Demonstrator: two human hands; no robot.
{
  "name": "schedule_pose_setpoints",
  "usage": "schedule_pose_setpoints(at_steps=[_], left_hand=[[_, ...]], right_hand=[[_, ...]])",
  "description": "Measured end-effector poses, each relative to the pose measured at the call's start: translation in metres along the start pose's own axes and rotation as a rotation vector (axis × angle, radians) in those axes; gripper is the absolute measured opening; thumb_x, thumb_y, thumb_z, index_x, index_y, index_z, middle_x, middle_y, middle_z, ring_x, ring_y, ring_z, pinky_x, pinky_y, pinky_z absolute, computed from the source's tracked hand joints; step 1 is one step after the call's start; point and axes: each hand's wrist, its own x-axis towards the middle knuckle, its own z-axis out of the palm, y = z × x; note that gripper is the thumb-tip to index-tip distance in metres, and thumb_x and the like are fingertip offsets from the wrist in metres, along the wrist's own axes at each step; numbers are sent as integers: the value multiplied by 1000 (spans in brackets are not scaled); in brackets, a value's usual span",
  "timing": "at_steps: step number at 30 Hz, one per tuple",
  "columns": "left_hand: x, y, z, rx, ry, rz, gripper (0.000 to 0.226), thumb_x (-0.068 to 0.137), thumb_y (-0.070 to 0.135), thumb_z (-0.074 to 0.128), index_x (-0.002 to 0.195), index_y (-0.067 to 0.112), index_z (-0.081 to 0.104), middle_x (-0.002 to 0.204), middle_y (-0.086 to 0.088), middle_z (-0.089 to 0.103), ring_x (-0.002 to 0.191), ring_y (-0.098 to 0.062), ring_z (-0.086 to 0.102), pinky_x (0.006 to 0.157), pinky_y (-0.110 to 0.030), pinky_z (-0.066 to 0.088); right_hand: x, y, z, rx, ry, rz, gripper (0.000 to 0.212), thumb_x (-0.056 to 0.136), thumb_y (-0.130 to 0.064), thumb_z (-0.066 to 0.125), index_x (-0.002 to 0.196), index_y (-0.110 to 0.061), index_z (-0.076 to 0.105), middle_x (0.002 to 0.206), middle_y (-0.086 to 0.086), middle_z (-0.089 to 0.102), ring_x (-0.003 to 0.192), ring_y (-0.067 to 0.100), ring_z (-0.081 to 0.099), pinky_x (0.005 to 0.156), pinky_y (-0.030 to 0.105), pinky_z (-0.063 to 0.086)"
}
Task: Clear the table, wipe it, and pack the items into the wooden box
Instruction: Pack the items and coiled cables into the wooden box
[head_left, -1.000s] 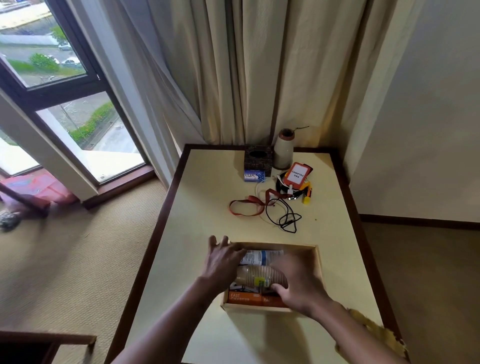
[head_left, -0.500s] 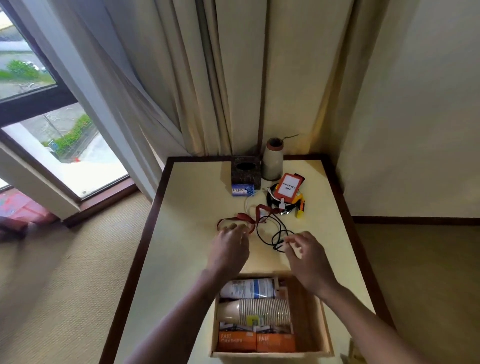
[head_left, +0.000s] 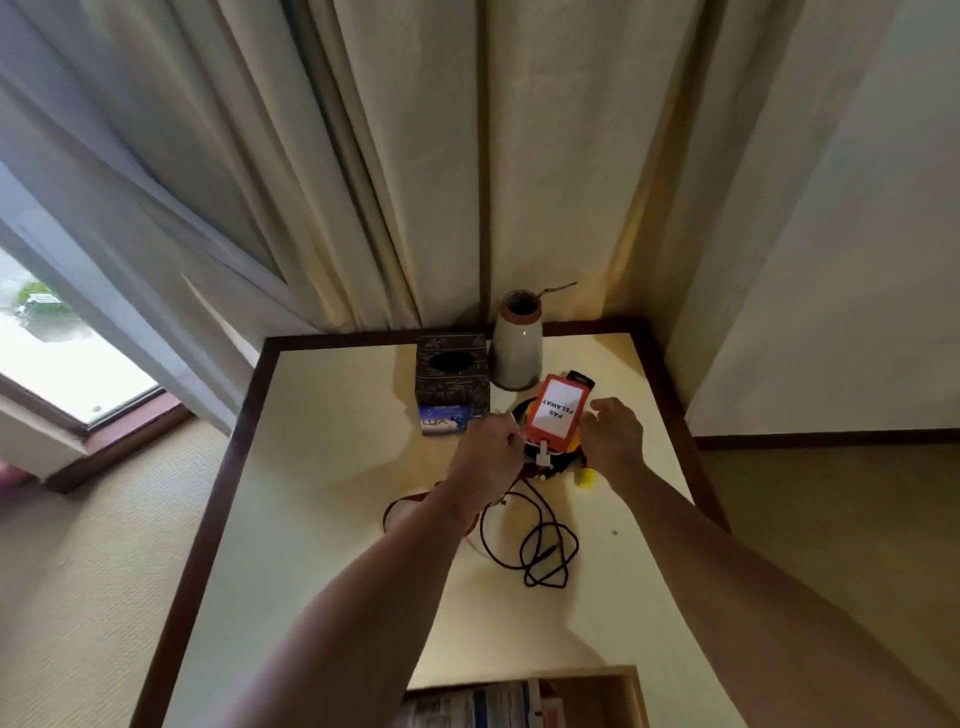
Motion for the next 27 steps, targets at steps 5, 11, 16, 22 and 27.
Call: schedule_pose_setpoints(at_steps=[5,11,16,22,27], left_hand=[[35,14,25,-70,-15,-74,21,99,32,62,109,13,67,107,-2,68,88,-12,62,62,-19,49],[49,11,45,-113,-33,-158,46,86,42,77,123,20,60,119,1,69,107,-17,67,82,-32,60],[50,5,53,-256,8,-283,60,81,33,85,127,22,48,123,0,66,110,-20,67,81,-36,63],[46,2,51,-305,6,-314,61,77,28,88,122,23,48,118,1,66,107,-18,67,80,-36,63],[29,3,38,-369,71,-272,49,81,26,85,121,23,57,119,6,70,102,-11,68,64,-16,52]], right_hand=[[45,6,5,-6,6,53,37,99,-18,55,130,0,61,134,18,63,123,34,58,93,29,41],[72,0,10,75,-88,95,46,100,-23,55,142,-5,51,139,16,60,127,32,56,103,38,43],[92,0,17,-40,-142,48,23,99,-25,59,111,-5,62,95,4,67,102,28,66,76,26,47],[88,1,11,149,-79,113,11,86,-2,63,92,-9,66,89,6,67,91,27,66,75,33,53],[72,-2,-2,388,-2,157,43,78,-4,76,113,-20,57,113,11,66,99,26,69,88,49,61]])
